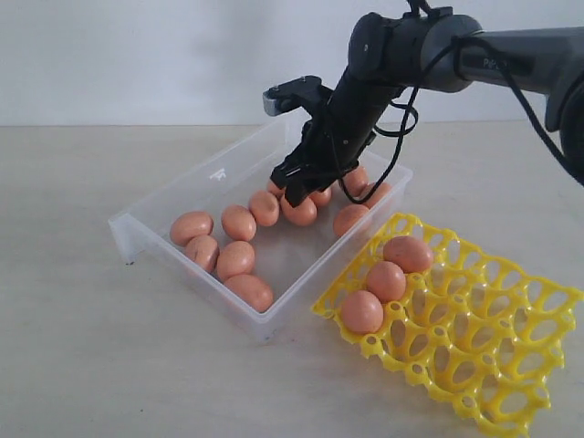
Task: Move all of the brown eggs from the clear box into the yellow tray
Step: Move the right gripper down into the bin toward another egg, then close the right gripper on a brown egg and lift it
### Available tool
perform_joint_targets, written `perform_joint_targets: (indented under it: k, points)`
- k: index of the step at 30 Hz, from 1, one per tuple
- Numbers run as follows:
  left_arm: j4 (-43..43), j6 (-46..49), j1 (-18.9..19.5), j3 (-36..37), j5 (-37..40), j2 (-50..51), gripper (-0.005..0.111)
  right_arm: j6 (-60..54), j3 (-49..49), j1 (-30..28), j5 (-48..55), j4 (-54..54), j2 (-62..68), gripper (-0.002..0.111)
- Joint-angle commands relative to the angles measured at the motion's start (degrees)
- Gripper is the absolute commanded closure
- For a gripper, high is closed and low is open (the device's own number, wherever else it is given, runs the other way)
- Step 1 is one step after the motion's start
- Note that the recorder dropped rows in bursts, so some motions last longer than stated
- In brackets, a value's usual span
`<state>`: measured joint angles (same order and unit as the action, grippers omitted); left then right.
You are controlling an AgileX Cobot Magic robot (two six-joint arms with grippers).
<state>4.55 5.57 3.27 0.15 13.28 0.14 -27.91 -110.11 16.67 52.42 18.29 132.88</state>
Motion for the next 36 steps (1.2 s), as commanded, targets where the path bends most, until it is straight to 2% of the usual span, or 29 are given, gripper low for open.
perform_joint_targets:
  k: [1,15,17,21,22,36]
  points:
    - [-0.29,-0.17,-0.42,-0.15,-0.37,-0.14,0.102,-0.08,-0.28,0.01,-1.87,0.77,0.97,0.061]
    - [-0.29,-0.17,-0.42,-0.15,-0.37,-0.14,0.102,-1.17,-0.28,0.01,-4.95,2.66,4.35,0.062]
    - [-0.29,-0.17,-0.42,-0.15,-0.37,-0.14,0.102,-1.17,-0.28,0.01,-5.08,2.66,4.47,0.069]
    - [-0.29,-0.17,-0.42,-0.15,-0.37,-0.14,0.102,-1.17,-0.28,0.01,-5.08,2.66,4.47,0.105]
    - [-0.29,-0.17,-0.42,-0.15,-0.37,-0.14,0.102,-0.98,-0.28,0.01,-5.08,2.66,4.47,0.108]
    - [-0.29,-0.17,-0.42,-0.15,-0.37,-0.14,0.102,0.26,-0.28,-0.1,-0.01,2.66,1.18,0.108]
